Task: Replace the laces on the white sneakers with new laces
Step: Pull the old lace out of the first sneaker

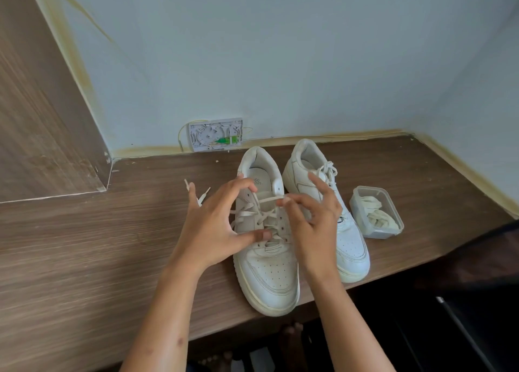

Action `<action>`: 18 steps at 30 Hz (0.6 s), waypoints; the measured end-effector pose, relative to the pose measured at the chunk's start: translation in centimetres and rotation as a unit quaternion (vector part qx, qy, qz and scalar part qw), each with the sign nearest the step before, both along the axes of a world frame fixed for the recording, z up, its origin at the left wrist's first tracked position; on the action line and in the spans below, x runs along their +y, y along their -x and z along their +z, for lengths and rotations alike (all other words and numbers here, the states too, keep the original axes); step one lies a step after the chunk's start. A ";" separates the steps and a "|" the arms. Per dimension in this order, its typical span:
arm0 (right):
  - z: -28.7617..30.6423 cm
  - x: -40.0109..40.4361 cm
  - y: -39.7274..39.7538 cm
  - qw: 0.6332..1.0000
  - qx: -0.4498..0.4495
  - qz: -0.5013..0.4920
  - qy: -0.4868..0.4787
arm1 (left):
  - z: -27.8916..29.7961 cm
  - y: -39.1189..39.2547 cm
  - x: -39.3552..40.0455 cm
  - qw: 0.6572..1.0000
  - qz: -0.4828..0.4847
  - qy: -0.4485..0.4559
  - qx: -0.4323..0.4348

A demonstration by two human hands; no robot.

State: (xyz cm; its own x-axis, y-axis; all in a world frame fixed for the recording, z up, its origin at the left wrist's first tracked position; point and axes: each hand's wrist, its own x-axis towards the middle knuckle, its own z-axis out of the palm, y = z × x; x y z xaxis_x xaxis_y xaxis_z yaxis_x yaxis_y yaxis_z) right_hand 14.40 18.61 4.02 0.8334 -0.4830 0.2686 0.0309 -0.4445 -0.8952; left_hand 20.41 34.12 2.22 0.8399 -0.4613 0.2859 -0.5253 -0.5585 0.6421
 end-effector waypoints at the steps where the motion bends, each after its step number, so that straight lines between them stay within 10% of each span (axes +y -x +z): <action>1: 0.2 0.0 0.3 0.999 0.002 -0.020 -0.046 | 0.0 0.0 0.0 1.000 -0.006 -0.001 0.007; 4: 0.2 0.1 0.8 0.998 -0.006 -0.038 -0.051 | 0.0 0.0 -0.3 1.000 -0.015 0.006 0.024; 11: -1.7 0.2 -0.1 0.950 0.027 0.038 0.309 | 0.1 0.3 -0.2 0.999 -0.026 0.032 0.027; 18: -1.1 -1.4 -0.5 0.982 -0.099 -0.131 0.097 | 0.0 0.1 0.0 1.000 -0.014 0.008 0.021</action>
State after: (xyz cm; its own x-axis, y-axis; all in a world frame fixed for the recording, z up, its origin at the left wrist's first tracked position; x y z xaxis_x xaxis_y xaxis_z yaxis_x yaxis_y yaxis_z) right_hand 14.92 17.23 2.96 0.6092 -0.5982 0.5206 0.0576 -0.6214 -0.7814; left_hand 20.29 34.08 2.20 0.8382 -0.4808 0.2573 -0.5127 -0.5338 0.6725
